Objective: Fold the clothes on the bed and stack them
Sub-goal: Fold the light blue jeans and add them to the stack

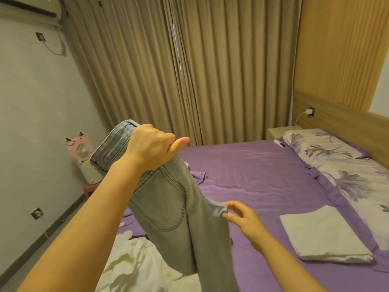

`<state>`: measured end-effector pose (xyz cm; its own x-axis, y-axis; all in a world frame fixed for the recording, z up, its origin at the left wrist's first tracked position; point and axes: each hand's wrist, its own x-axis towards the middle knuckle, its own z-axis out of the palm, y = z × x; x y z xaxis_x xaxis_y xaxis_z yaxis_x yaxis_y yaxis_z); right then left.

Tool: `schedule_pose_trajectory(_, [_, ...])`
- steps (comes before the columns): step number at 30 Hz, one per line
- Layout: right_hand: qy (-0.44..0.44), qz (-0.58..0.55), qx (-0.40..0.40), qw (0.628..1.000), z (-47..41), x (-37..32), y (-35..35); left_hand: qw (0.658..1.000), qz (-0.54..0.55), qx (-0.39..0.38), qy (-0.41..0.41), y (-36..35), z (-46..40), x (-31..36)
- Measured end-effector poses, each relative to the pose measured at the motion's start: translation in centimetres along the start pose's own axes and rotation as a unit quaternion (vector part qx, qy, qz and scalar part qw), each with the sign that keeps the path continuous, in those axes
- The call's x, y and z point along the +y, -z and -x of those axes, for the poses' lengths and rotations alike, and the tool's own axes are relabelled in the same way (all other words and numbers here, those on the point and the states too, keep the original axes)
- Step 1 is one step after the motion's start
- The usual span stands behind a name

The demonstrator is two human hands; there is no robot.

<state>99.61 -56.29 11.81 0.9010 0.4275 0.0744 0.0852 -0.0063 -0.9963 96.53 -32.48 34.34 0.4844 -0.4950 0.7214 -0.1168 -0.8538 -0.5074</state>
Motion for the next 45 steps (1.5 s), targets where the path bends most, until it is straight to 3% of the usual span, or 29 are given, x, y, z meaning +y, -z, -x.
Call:
schedule_pose_trajectory(4, [0.015, -0.139, 0.081, 0.987, 0.2, -3.7, 1.6, 1.0, 0.017, 0.005, 0.016, 1.3, 1.2, -0.9])
schedule_pose_trajectory(9, [0.108, -0.019, 0.146, 0.983, 1.3, -8.1, 5.7, 0.997, 0.059, -0.019, 0.042, 2.6, -0.3, 1.0])
schedule_pose_trajectory(13, [0.141, 0.022, 0.183, 0.973, 3.3, -9.8, 10.6, 0.992, 0.08, -0.088, 0.04, 3.7, -3.1, 4.9])
schedule_pose_trajectory(19, [0.122, 0.053, 0.18, 0.975, 8.6, -10.0, 20.6, 0.978, 0.099, -0.181, 0.026, 4.1, -7.1, 13.9])
schedule_pose_trajectory(24, [0.044, 0.06, 0.156, 0.985, 11.5, -6.9, 27.0, 0.95, 0.127, -0.281, 0.05, 2.0, -7.2, 22.4])
schedule_pose_trajectory(28, [-0.03, 0.103, 0.082, 0.991, 12.4, -1.7, 28.2, 0.908, 0.143, -0.386, 0.081, -0.8, -2.8, 27.5])
schedule_pose_trajectory(31, [-0.092, 0.135, 0.018, 0.986, 12.6, 3.1, 26.8, 0.858, 0.171, -0.472, 0.111, -2.1, 2.5, 30.4])
schedule_pose_trajectory(39, [-0.203, 0.224, -0.125, 0.945, 14.0, 14.5, 19.1, 0.724, 0.198, -0.632, 0.192, -0.6, 18.7, 34.4])
schedule_pose_trajectory(45, [-0.245, 0.346, -0.309, 0.851, 16.7, 20.0, 15.9, 0.604, 0.293, -0.702, 0.236, 0.7, 27.0, 34.0])
